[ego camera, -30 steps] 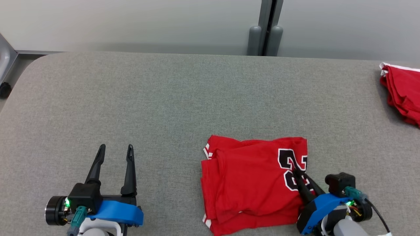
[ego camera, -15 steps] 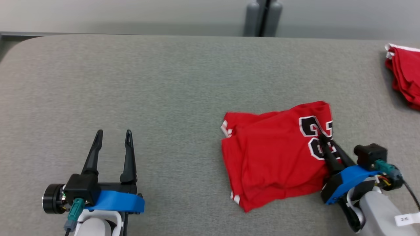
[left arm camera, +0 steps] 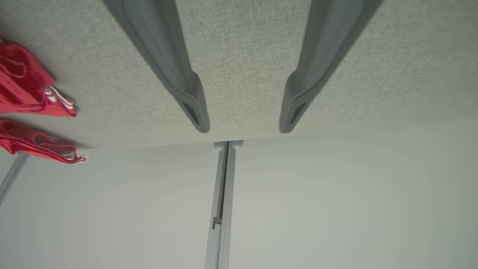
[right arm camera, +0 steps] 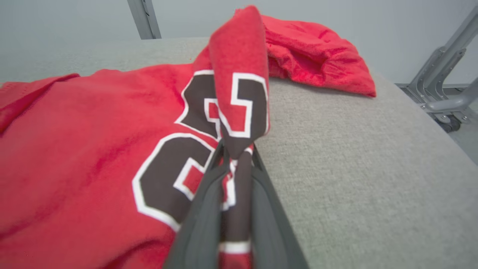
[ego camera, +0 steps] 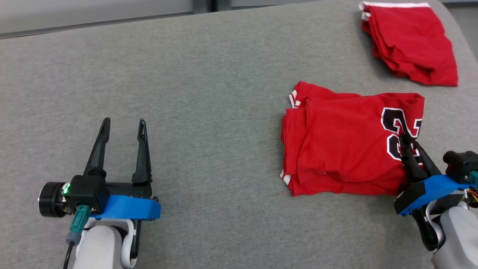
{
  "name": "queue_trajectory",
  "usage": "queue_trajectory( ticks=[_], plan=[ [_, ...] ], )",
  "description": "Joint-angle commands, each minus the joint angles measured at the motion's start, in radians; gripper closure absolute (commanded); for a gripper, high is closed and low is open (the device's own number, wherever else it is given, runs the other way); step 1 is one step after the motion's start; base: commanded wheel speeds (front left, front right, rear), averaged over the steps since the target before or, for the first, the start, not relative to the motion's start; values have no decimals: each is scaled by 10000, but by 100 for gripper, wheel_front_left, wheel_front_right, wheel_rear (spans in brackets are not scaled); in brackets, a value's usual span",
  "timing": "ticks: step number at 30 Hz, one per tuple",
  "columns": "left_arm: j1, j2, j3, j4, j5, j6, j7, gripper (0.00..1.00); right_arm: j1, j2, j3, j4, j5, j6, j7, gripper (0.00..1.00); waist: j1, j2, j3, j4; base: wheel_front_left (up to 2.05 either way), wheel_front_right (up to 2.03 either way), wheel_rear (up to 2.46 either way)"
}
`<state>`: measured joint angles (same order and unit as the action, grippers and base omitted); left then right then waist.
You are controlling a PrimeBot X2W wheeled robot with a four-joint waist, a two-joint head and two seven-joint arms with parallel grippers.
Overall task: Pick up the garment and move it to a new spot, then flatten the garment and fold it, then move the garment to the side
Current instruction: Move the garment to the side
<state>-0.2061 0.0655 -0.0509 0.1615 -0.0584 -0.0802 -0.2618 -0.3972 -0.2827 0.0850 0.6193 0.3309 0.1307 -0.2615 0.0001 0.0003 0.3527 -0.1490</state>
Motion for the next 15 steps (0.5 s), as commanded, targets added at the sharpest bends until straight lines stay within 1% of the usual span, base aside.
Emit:
queue_trajectory(
  ticks=[1, 4, 7, 11, 15],
  plan=[
    [-238, 81, -31, 9, 73, -45, -44, 0, 121, -28, -115, -142, -62, 2, -42, 100, -1, -3, 13, -274, 0, 0, 0],
    [-394, 103, -50, 18, 132, -42, -42, 0, 138, -23, -194, -310, -133, 2, -43, 100, -1, -3, 129, -471, 0, 0, 0],
    [-505, 106, -66, 20, 151, -62, -42, 0, 87, -11, -228, -532, -263, 2, -44, 100, -1, -3, 195, -503, 0, 0, 0],
    [-580, 122, -70, -54, 168, -80, -42, 0, -348, -42, -57, -1011, -422, 3, -43, 100, -1, -3, 312, -363, 0, 0, 0],
    [-638, 95, -63, -157, 193, -6, -42, 0, -1159, -276, 349, -1273, -593, 2, -42, 100, -1, -3, 464, -102, 0, 0, 0]
  ],
)
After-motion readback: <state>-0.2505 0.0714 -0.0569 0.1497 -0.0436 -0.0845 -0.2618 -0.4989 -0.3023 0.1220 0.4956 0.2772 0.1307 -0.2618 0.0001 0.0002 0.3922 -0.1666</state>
